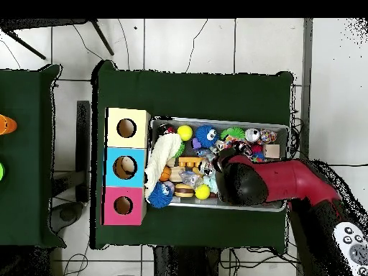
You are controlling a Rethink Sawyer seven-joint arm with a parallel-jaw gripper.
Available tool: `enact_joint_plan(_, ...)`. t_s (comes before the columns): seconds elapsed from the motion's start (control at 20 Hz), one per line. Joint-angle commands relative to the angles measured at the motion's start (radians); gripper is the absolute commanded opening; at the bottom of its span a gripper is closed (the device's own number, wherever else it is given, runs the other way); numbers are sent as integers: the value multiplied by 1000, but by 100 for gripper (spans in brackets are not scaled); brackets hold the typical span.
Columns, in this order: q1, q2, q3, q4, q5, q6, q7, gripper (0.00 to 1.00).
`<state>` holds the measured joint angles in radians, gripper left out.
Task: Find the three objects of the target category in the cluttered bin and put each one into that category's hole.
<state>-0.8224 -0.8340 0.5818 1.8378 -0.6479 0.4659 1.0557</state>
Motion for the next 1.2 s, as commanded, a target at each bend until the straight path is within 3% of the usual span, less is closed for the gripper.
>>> enact_joint_plan(0.05, 59, -18, 22, 98, 90, 74, 124, 100)
enact_joint_plan(0.25, 109, 57, -29, 64, 125, -45, 236, 100)
enact_joint_plan(0.45, 170, 129, -90, 9, 106, -115, 258, 100)
enact_joint_plan(0.7, 206, 216, -124, -58, 71, -161, 201, 100)
enact_joint_plan(1.2, 186, 220, -150, -45, 79, -191, 161, 100)
